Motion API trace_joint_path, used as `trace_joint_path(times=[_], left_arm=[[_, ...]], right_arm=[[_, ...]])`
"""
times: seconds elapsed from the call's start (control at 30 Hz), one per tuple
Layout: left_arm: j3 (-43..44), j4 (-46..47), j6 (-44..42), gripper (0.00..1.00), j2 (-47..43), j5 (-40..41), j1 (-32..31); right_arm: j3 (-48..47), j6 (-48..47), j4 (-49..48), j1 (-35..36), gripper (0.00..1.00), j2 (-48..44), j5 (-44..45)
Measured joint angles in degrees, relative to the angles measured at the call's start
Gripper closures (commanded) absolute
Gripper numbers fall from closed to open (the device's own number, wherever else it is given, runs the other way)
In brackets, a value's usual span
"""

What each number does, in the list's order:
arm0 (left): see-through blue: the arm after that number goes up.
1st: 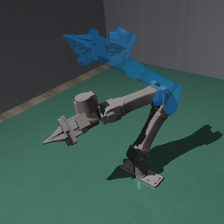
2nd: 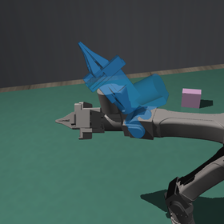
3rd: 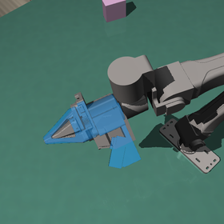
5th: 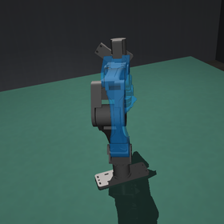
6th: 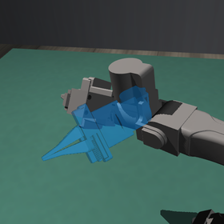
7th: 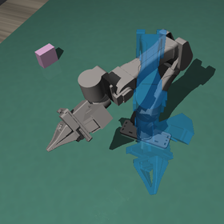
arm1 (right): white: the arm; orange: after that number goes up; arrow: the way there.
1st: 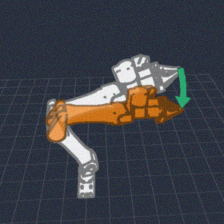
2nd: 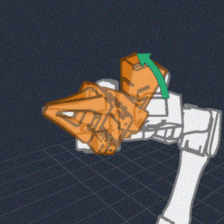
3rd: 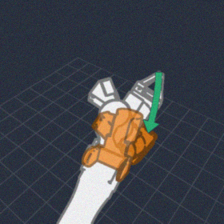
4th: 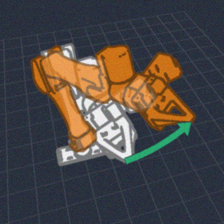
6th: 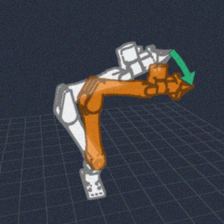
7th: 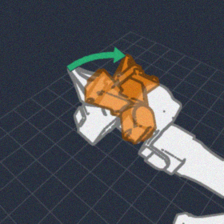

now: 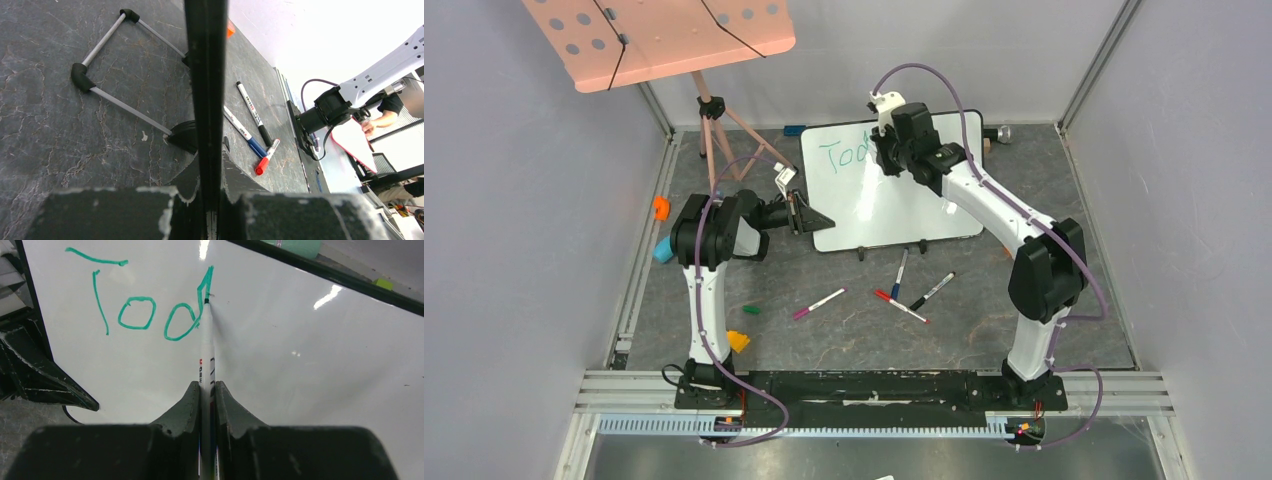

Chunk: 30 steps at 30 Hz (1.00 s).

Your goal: Write a sentence on the whiteboard

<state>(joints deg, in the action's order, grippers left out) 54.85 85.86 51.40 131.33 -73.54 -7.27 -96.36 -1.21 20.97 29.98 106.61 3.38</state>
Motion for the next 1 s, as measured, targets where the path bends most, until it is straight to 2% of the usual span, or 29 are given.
trace_joint_path(times=[0.57, 1.0], left_arm=[[0.0, 0.0, 0.0, 0.98, 0.0, 0.0, 0.0], [0.0, 0.2, -0.1, 0.98, 0.0, 0.0, 0.0]], right_arm=[[5.3, 0.2, 0.0, -0.2, 1.00, -2.2, -2.7], [5.9, 0.1, 2.6, -0.2, 1.00, -3.4, -2.3]])
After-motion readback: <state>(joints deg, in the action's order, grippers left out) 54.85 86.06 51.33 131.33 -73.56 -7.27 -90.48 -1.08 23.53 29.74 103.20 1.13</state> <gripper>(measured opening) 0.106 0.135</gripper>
